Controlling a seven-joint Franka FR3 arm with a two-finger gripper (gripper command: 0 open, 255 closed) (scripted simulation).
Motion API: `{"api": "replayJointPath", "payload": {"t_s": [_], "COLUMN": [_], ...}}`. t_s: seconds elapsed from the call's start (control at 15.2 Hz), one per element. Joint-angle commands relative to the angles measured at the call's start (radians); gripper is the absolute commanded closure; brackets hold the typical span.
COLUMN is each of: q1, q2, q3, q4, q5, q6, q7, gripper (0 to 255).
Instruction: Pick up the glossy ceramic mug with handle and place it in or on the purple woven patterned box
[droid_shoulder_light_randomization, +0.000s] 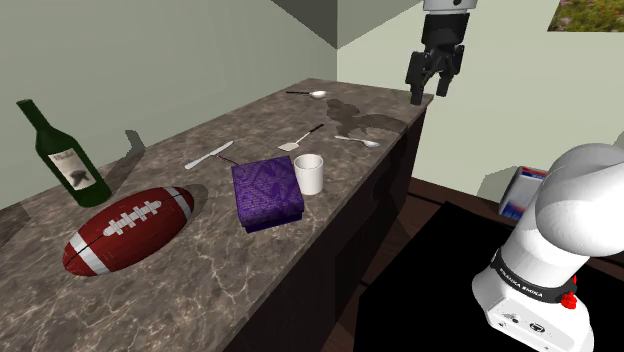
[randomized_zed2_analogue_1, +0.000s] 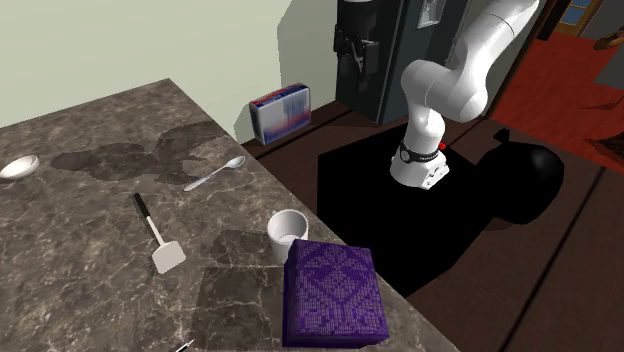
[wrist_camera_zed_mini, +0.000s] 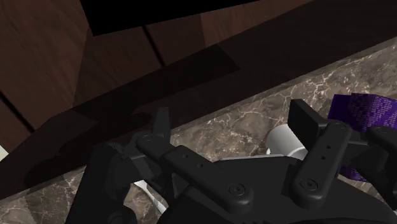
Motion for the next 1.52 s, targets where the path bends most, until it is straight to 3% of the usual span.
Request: {"api": "replayJointPath", "payload": {"t_s": [0.0,0.73,1.45], "q1": [0.0,0.04,0.071], "q2": [0.0,0.345,0.754], "q3": [0.0,0.064,0.11], "q4": [0.0,0.026,0.218], "q5": [0.0,0.073,0.112], "q6": [0.0,0.312,0.527], "q7": [0.0,0.105,0.189], "gripper": [0,0,0]}}
